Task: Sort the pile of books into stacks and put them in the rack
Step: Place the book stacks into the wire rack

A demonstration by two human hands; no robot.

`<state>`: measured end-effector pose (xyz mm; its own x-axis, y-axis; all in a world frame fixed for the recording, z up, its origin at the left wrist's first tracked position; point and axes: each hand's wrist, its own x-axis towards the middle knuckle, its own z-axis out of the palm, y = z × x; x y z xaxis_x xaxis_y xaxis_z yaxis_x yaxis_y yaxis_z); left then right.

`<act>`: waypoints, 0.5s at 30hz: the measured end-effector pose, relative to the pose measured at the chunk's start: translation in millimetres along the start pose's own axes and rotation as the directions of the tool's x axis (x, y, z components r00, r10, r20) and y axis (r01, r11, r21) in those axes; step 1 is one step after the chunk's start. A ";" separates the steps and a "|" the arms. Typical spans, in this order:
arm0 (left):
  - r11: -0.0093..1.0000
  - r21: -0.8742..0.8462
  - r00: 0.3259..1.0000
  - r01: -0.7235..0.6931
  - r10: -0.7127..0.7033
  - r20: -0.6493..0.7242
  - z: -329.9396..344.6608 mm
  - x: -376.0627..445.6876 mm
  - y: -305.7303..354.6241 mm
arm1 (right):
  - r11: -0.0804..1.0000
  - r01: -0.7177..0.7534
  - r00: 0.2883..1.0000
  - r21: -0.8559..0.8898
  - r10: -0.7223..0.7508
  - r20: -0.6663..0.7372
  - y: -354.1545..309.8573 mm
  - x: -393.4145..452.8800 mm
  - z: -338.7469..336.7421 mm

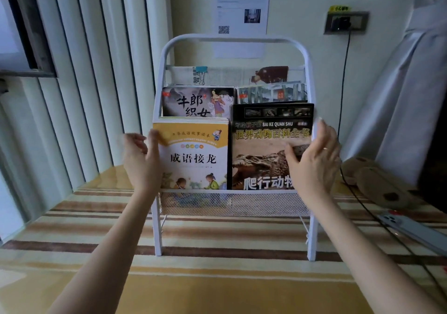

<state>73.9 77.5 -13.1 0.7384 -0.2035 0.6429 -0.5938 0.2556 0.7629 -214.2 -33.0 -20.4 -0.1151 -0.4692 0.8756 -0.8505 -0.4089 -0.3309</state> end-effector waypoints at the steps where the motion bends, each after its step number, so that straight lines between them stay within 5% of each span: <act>1: 0.999 0.041 0.999 0.005 -0.007 0.048 0.2 1.9 -1.8 | 0.998 -0.056 0.998 0.021 0.056 0.006 1.4 0.6 -0.9; 5: 0.990 0.144 0.979 -0.006 -0.023 0.201 -1.6 0.3 0.0 | 0.982 -0.181 0.983 0.055 0.179 0.039 9.4 0.9 1.3; 15: 0.988 0.150 0.988 -0.034 0.011 0.156 12.0 3.6 -3.1 | 0.950 -0.235 0.969 0.206 0.212 0.128 24.3 20.7 10.6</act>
<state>74.6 64.6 -12.3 0.6732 -0.3455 0.6538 -0.6601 0.1178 0.7419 -231.8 -60.9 -14.1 -0.2262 -0.6411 0.7333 -0.6752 -0.4394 -0.5924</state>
